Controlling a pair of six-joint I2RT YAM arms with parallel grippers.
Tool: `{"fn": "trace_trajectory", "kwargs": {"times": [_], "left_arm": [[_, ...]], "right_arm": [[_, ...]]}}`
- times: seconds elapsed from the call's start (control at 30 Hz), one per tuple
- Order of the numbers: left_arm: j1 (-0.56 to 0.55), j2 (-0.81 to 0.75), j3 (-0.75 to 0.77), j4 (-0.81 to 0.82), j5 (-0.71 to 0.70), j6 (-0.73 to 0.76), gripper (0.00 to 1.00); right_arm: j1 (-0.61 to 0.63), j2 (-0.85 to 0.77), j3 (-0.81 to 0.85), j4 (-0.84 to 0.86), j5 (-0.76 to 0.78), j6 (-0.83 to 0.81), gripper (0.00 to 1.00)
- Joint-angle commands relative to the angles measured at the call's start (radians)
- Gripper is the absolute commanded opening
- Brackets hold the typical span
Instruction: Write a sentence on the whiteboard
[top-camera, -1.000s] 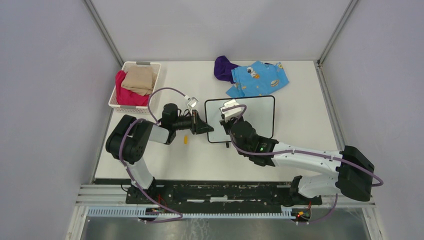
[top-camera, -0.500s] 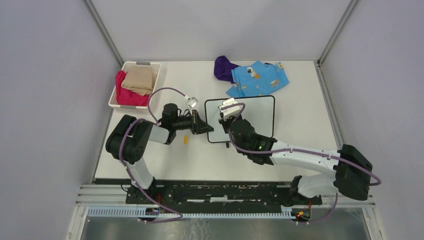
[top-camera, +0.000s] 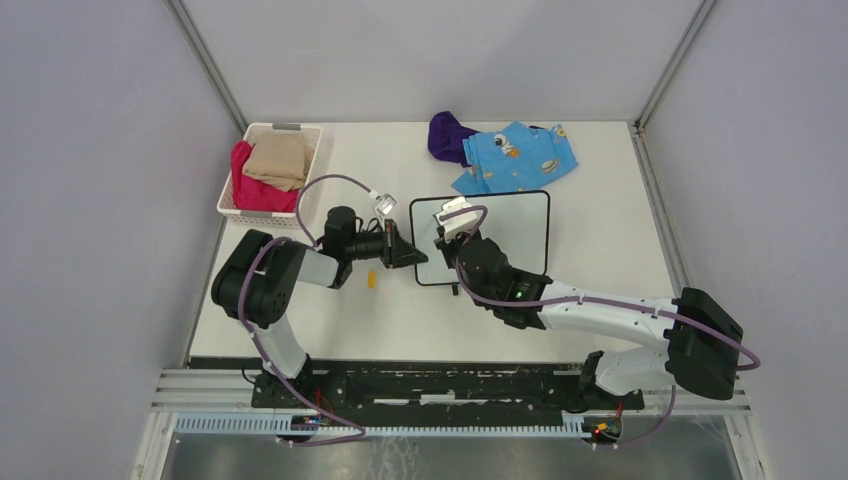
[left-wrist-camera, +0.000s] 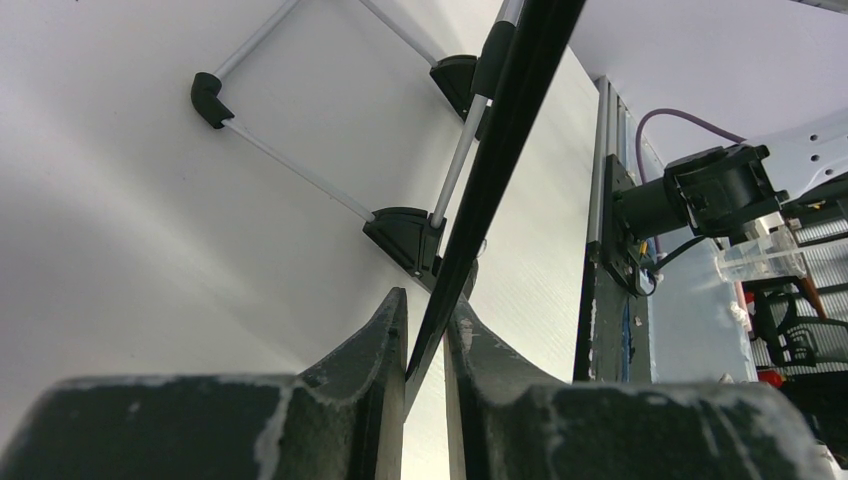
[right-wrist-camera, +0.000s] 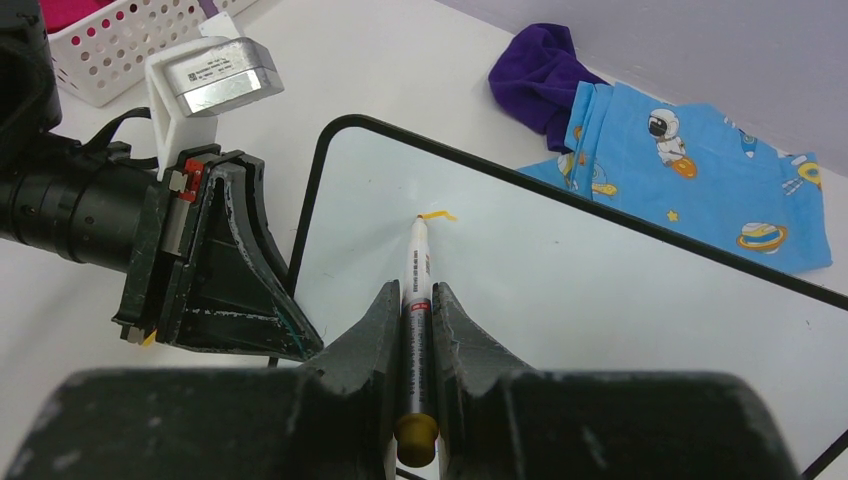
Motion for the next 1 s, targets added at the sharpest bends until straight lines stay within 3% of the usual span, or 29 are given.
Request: {"fn": "trace_trajectory", "kwargs": {"times": [0.0, 0.97], "left_arm": [[-0.004, -0.026, 0.021, -0.025, -0.013, 0.058, 0.17], [-0.006, -0.023, 0.025, -0.045, -0.016, 0.071, 0.15]], "right_arm": [[-0.01, -0.006, 0.021, -0.002, 0.003, 0.017, 0.0], [-0.043, -0.074, -0.055, -0.068, -0.031, 0.055, 0.0]]}}
